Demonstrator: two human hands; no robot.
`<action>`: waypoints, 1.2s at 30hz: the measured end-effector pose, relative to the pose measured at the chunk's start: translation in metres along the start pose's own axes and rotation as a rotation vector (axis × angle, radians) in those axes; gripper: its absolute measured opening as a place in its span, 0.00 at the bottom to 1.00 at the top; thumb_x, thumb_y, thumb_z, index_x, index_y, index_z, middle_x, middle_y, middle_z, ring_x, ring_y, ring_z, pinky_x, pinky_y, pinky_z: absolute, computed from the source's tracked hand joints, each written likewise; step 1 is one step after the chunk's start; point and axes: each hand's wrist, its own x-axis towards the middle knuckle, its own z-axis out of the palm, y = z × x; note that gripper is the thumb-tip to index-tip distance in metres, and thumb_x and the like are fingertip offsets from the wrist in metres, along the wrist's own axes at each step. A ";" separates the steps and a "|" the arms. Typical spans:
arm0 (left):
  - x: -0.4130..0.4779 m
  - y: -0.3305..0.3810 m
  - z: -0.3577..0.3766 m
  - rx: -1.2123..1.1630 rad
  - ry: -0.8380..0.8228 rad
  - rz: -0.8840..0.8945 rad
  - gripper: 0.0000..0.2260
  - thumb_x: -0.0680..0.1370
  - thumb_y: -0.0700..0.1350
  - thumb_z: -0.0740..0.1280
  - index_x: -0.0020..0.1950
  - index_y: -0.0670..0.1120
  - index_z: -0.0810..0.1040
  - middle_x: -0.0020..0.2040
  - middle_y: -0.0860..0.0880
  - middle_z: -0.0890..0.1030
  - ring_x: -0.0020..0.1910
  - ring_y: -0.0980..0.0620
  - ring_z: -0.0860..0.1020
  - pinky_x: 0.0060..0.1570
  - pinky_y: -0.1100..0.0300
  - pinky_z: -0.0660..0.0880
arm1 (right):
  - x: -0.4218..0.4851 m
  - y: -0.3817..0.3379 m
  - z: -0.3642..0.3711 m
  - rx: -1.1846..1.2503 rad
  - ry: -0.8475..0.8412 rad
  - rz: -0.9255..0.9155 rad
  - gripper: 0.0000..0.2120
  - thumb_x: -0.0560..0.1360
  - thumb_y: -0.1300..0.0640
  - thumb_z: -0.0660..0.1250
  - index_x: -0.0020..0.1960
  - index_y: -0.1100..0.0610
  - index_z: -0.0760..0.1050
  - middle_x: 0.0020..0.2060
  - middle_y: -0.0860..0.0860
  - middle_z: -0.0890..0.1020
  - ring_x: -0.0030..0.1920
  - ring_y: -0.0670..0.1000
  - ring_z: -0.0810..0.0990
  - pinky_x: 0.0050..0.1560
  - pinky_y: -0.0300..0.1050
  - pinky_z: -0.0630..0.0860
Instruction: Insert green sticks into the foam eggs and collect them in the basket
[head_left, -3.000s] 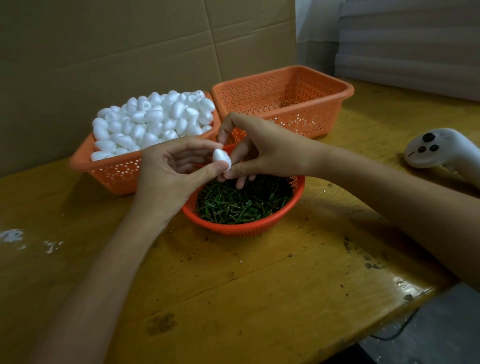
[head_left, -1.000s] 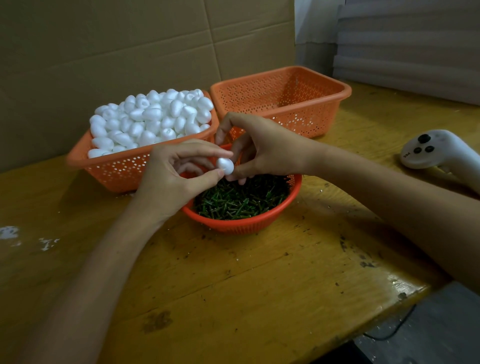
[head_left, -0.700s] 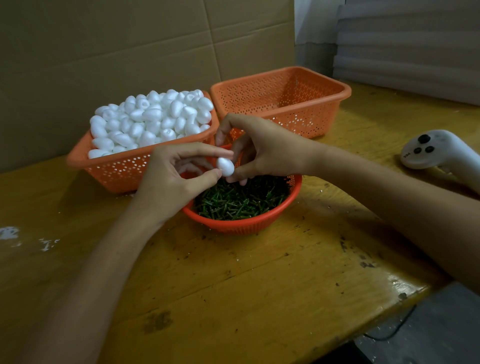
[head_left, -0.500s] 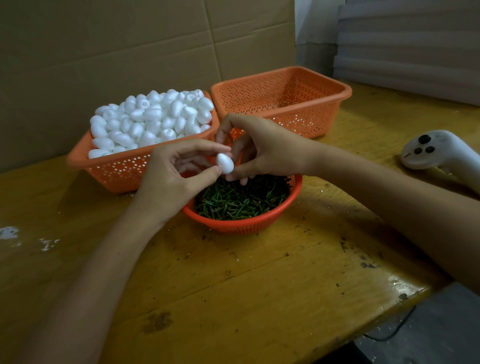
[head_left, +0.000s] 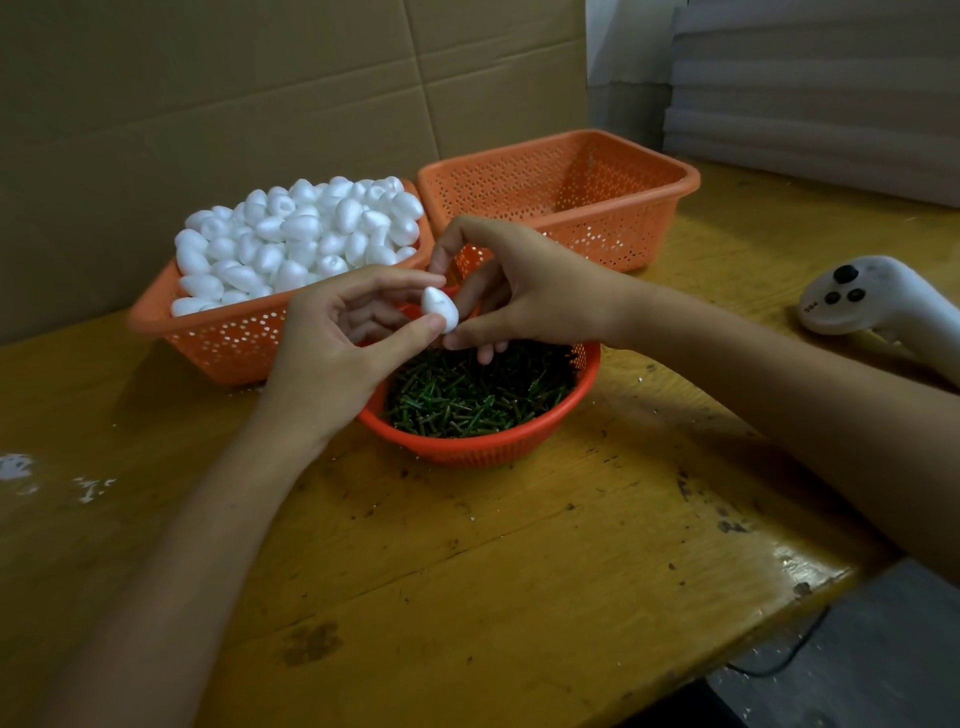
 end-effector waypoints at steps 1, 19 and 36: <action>0.000 0.000 0.000 -0.002 0.004 0.001 0.14 0.76 0.36 0.77 0.61 0.42 0.84 0.53 0.45 0.88 0.48 0.41 0.86 0.50 0.54 0.82 | 0.000 -0.001 0.000 0.007 0.000 0.002 0.24 0.74 0.70 0.76 0.64 0.66 0.66 0.41 0.57 0.87 0.38 0.61 0.86 0.37 0.47 0.83; -0.001 -0.005 -0.001 -0.050 0.060 0.027 0.18 0.80 0.41 0.75 0.70 0.49 0.80 0.58 0.48 0.86 0.44 0.50 0.86 0.43 0.61 0.81 | 0.000 -0.004 -0.003 0.088 0.123 -0.049 0.20 0.75 0.69 0.75 0.60 0.68 0.69 0.43 0.69 0.85 0.38 0.60 0.84 0.37 0.49 0.82; -0.001 -0.004 0.002 -0.009 0.104 0.044 0.08 0.82 0.37 0.70 0.61 0.44 0.79 0.51 0.42 0.82 0.37 0.48 0.82 0.36 0.60 0.78 | -0.018 -0.008 -0.079 -0.671 0.726 0.136 0.10 0.74 0.51 0.77 0.50 0.57 0.87 0.43 0.54 0.88 0.40 0.50 0.86 0.50 0.53 0.85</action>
